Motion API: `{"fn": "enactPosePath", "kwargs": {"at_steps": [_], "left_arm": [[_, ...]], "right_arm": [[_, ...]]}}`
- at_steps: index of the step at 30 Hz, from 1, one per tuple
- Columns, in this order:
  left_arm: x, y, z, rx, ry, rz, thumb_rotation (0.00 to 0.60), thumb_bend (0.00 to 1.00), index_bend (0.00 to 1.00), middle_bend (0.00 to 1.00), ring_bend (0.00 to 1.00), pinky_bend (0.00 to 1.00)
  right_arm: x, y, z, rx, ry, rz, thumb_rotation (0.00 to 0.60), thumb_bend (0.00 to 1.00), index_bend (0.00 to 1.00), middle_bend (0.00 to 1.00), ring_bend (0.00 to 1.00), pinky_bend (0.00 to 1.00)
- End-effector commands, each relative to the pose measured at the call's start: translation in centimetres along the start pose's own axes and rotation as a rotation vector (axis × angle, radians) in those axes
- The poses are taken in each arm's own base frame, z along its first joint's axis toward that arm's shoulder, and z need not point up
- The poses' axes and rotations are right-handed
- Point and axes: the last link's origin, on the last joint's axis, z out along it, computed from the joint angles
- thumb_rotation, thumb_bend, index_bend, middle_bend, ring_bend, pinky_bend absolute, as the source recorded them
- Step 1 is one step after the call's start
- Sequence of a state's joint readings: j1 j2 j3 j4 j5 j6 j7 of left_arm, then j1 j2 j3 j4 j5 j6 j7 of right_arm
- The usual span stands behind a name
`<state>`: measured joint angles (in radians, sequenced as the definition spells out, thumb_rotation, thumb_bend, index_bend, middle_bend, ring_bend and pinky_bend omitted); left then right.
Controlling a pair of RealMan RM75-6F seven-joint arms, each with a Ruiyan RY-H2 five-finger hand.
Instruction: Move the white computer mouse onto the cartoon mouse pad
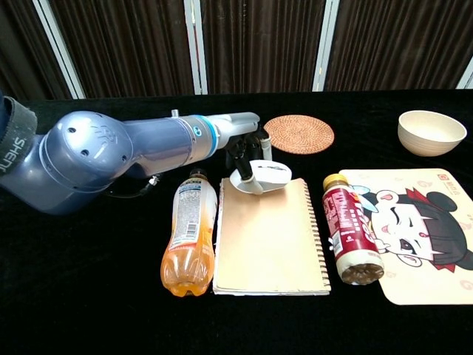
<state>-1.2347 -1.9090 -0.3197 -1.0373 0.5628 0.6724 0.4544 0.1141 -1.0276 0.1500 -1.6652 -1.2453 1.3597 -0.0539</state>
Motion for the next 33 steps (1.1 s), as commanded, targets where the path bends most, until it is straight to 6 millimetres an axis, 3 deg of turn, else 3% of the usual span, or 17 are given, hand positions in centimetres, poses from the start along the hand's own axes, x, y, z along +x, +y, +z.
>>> {"fn": "enactPosePath", "kwargs": {"at_steps": [1,3,7,9,11,16,20,25,28,33], "left_arm": [[-0.1,0.8,0.3,-0.021,0.022,-0.012,0.6,0.14,0.55,0.45,0.47,0.46],[-0.4,0.9,0.5,-0.027,0.013,-0.006,0.6,0.14,0.5,0.4,0.43,0.43],[-0.6,1.2,0.6,-0.034,-0.035,0.002,0.6,0.1,0.12,0.05,0.09,0.22],[-0.5,1.3,0.6,-0.034,-0.032,0.001,0.6,0.06,0.01,0.0,0.01,0.12],[-0.3,1.4,0.5,-0.035,-0.027,-0.003,0.6,0.05,0.0,0.0,0.0,0.05],[1.2,1.2,-0.2,-0.051,0.021,-0.053,0.6,0.05,0.0,0.0,0.0,0.04],[4.0,-0.5,-1.4,-0.047,0.106,-0.067,0.6,0.05,0.0,0.0,0.0,0.01],[8.7,-4.7,-4.7,-0.006,0.269,-0.075,0.6,0.05,0.0,0.0,0.0,0.0],[11.6,-9.1,-8.2,0.068,0.381,-0.034,0.6,0.05,0.0,0.0,0.0,0.0],[13.4,-14.3,-13.4,0.183,0.459,0.036,0.6,0.05,0.0,0.0,0.0,0.0]], "right_arm": [[0.0,0.0,0.0,-0.001,-0.002,0.0,0.6,0.0,0.07,0.0,0.0,0.0],[0.0,0.1,0.0,-0.002,-0.001,0.001,0.6,0.0,0.07,0.0,0.0,0.0],[0.1,0.1,0.0,-0.002,0.001,0.001,0.6,0.0,0.07,0.0,0.0,0.0],[0.1,0.1,0.0,-0.003,0.0,0.001,0.6,0.0,0.07,0.0,0.0,0.0],[0.1,0.1,0.0,-0.003,0.0,0.002,0.6,0.0,0.07,0.0,0.0,0.0],[0.2,0.1,-0.1,0.001,0.003,0.005,0.6,0.0,0.07,0.0,0.0,0.0],[0.1,0.1,-0.1,0.006,0.0,0.002,0.6,0.0,0.07,0.0,0.0,0.0],[0.1,-0.2,-0.1,0.012,0.001,-0.003,0.6,0.0,0.07,0.0,0.0,0.0],[0.3,-1.0,0.3,0.036,0.005,-0.015,0.6,0.0,0.07,0.0,0.0,0.0],[0.9,-2.6,1.4,0.081,0.01,-0.049,0.6,0.0,0.07,0.0,0.0,0.0]]}}
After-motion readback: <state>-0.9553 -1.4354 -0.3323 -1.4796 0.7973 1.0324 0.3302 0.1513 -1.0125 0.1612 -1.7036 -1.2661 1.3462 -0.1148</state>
